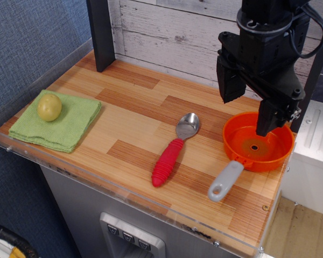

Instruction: Move egg to upper middle edge of the table.

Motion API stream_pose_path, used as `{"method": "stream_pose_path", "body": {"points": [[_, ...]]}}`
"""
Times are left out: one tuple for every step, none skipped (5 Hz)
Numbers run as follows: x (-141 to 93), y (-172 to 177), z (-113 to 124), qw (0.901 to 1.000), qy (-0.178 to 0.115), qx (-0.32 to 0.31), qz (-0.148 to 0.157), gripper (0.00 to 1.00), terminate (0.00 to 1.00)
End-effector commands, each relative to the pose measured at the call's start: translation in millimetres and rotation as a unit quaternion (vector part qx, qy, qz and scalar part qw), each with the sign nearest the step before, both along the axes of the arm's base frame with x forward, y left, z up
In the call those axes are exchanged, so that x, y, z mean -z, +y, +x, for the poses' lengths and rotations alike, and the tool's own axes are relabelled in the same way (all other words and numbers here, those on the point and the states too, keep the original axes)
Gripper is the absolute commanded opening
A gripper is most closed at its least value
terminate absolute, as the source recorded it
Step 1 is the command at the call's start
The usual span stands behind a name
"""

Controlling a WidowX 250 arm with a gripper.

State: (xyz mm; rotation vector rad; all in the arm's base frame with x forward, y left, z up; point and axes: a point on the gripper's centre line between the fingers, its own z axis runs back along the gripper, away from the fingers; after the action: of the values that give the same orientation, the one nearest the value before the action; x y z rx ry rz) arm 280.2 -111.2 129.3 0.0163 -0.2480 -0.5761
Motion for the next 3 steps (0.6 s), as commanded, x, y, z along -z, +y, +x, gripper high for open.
{"method": "stream_pose_path", "body": {"points": [[0, 0, 0, 1.0, 0.0, 0.0, 0.0, 1.0, 0.0], [2, 29, 5, 0.9997, 0.013, -0.019, 0.005, 1.0, 0.0], [3, 66, 6, 0.9986, 0.015, -0.049, 0.016, 1.0, 0.0]]}}
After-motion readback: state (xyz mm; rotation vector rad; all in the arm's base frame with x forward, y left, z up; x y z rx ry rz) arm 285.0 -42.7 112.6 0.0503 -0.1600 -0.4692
